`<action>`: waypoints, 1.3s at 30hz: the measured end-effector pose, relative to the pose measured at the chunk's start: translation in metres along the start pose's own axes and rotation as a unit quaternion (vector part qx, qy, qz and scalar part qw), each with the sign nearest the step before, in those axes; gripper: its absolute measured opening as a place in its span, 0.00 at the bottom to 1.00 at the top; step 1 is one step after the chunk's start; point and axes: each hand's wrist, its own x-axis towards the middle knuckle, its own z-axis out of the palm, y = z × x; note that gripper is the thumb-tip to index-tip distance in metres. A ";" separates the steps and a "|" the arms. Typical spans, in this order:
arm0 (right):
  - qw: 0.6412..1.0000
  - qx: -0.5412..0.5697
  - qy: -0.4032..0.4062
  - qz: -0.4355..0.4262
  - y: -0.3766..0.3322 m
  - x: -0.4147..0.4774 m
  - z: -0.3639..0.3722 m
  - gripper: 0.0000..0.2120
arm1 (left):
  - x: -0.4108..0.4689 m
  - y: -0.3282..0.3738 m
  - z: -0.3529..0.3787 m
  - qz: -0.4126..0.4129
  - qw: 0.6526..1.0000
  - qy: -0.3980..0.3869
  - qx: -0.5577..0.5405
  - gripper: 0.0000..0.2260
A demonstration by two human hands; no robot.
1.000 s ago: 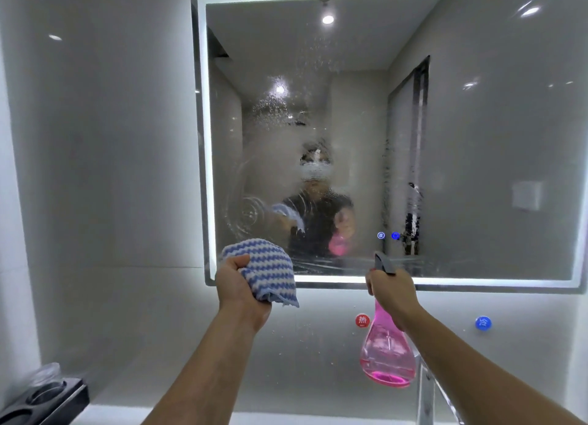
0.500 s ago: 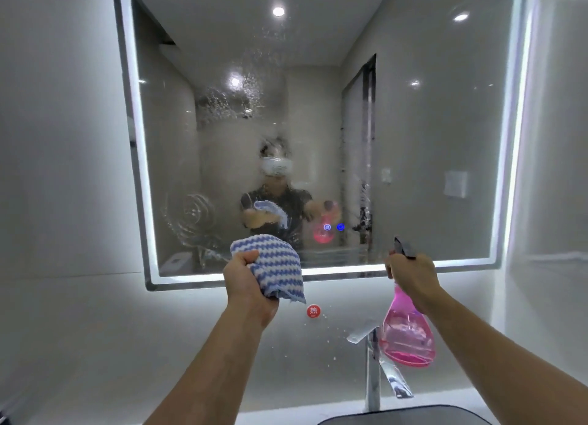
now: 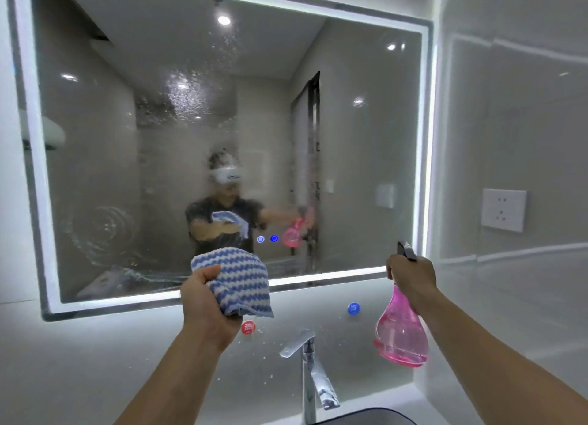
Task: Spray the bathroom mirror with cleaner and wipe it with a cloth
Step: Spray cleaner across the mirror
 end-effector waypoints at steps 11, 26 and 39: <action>0.999 -0.023 -0.007 -0.029 -0.001 0.016 -0.010 0.04 | -0.003 -0.017 0.016 -0.003 1.000 -0.017 -0.017 0.18; 0.993 0.072 -0.021 -0.095 -0.060 0.019 0.012 0.05 | -0.010 0.023 -0.004 0.054 0.998 0.007 -0.009 0.15; 0.959 0.101 -0.200 -0.175 -0.133 -0.060 0.118 0.04 | -0.029 0.072 -0.033 0.111 0.993 0.041 -0.008 0.20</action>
